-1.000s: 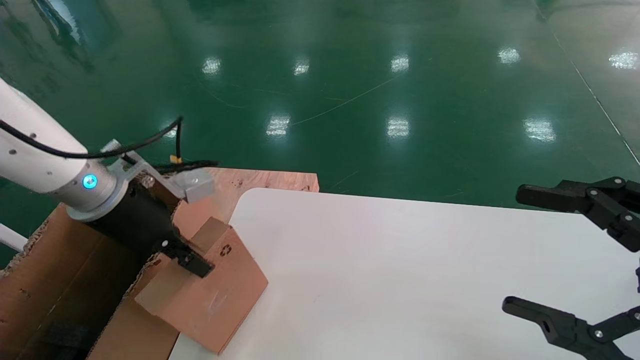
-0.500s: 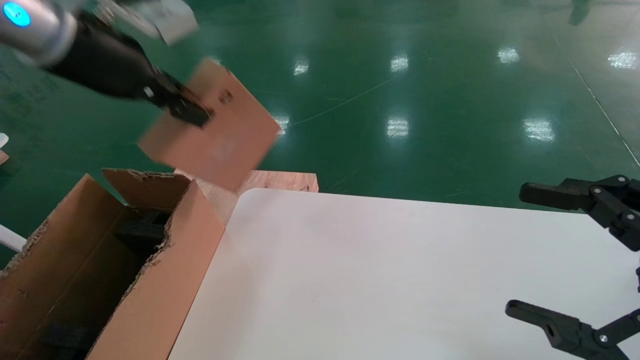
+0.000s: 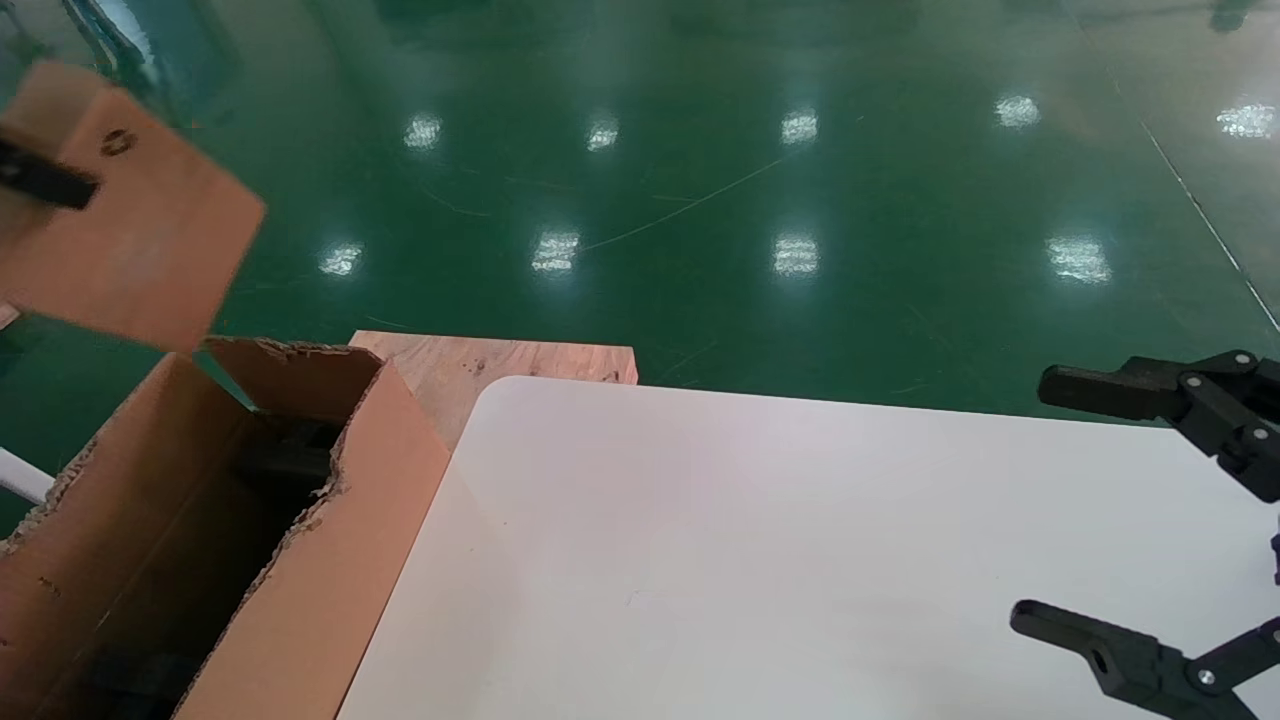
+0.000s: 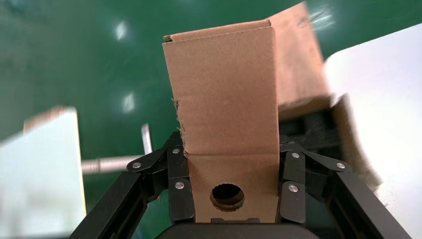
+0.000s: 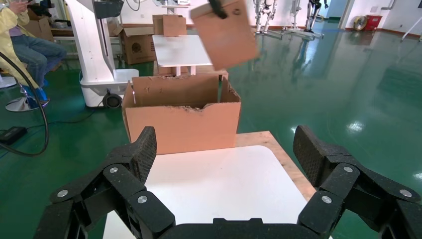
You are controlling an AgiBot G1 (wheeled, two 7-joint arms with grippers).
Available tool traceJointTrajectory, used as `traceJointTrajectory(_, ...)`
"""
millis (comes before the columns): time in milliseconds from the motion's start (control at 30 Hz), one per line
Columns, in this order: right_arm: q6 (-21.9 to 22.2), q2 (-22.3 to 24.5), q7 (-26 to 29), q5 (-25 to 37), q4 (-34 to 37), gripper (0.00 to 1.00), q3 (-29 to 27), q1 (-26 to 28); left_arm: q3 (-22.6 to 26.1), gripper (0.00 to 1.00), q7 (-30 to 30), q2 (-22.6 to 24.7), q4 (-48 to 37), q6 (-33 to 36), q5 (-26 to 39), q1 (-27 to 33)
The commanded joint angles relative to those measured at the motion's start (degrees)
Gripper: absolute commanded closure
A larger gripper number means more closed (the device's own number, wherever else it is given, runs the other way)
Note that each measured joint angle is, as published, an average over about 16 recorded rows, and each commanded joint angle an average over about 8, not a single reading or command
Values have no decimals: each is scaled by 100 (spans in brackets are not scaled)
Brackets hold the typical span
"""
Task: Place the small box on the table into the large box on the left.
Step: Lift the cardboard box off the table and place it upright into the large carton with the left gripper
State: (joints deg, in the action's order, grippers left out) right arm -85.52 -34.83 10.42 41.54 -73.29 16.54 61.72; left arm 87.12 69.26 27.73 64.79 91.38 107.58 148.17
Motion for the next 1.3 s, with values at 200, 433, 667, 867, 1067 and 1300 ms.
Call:
traceJointTrajectory(200, 1, 1, -1, -2, 0, 0, 2, 1, 816, 100, 400, -665, 209, 17, -166, 342)
traceJointTrajectory(433, 2, 2, -2, -3, 0, 0, 5, 1, 1419, 100, 476, -920, 100, -81, -434, 304)
traceJointTrajectory(667, 3, 3, -4, -5, 0, 0, 7, 2, 1698, 100, 221, -956, -324, -348, -619, -25)
traceJointTrajectory(867, 4, 4, -5, -6, 0, 0, 9, 2, 1820, 100, -210, -1006, -635, -812, -877, -456)
traceJointTrajectory(1067, 5, 5, -6, -8, 0, 0, 11, 2, 1909, 100, -598, -927, -938, -1118, -1221, -866)
traceJointTrajectory(1300, 6, 6, -7, -9, 0, 0, 14, 3, 1975, 100, -783, -810, -1262, -1304, -1381, -1147)
